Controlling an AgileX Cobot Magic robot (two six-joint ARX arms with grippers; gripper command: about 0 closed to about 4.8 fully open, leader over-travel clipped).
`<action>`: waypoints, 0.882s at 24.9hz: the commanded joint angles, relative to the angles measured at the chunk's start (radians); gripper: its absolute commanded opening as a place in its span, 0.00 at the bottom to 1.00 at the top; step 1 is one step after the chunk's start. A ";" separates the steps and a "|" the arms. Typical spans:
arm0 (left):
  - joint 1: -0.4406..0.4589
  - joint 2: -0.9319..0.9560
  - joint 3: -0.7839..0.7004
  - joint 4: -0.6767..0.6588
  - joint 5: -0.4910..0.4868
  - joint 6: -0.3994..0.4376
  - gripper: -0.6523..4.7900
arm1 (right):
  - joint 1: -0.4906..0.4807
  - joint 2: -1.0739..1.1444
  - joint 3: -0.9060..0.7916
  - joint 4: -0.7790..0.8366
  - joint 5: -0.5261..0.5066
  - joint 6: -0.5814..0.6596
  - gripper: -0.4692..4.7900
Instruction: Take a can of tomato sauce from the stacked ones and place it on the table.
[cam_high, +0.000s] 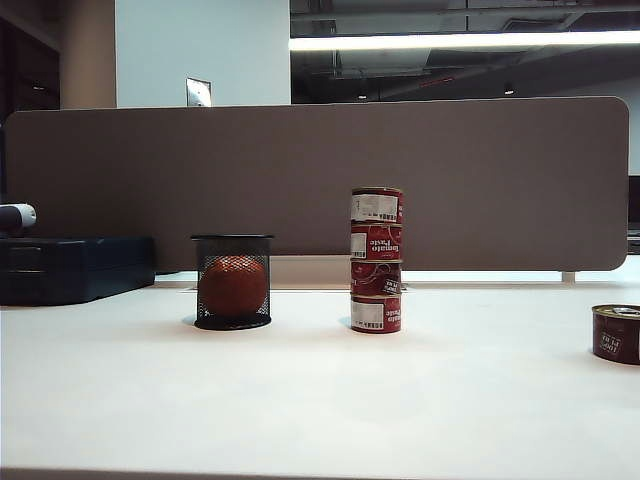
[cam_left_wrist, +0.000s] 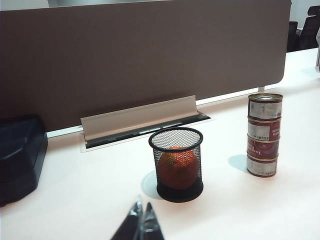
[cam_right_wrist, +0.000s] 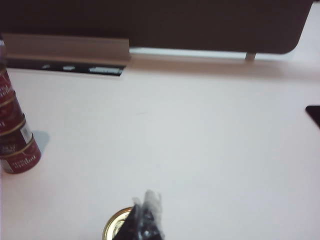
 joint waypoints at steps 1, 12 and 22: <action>0.002 0.001 0.004 0.008 0.001 -0.003 0.11 | -0.008 -0.128 -0.022 -0.048 -0.028 -0.006 0.07; 0.002 0.001 0.004 0.008 0.000 -0.003 0.11 | -0.008 -0.342 -0.150 -0.060 -0.043 0.014 0.07; 0.002 0.001 0.003 0.008 -0.214 0.000 0.11 | -0.008 -0.393 -0.203 -0.079 -0.043 0.016 0.07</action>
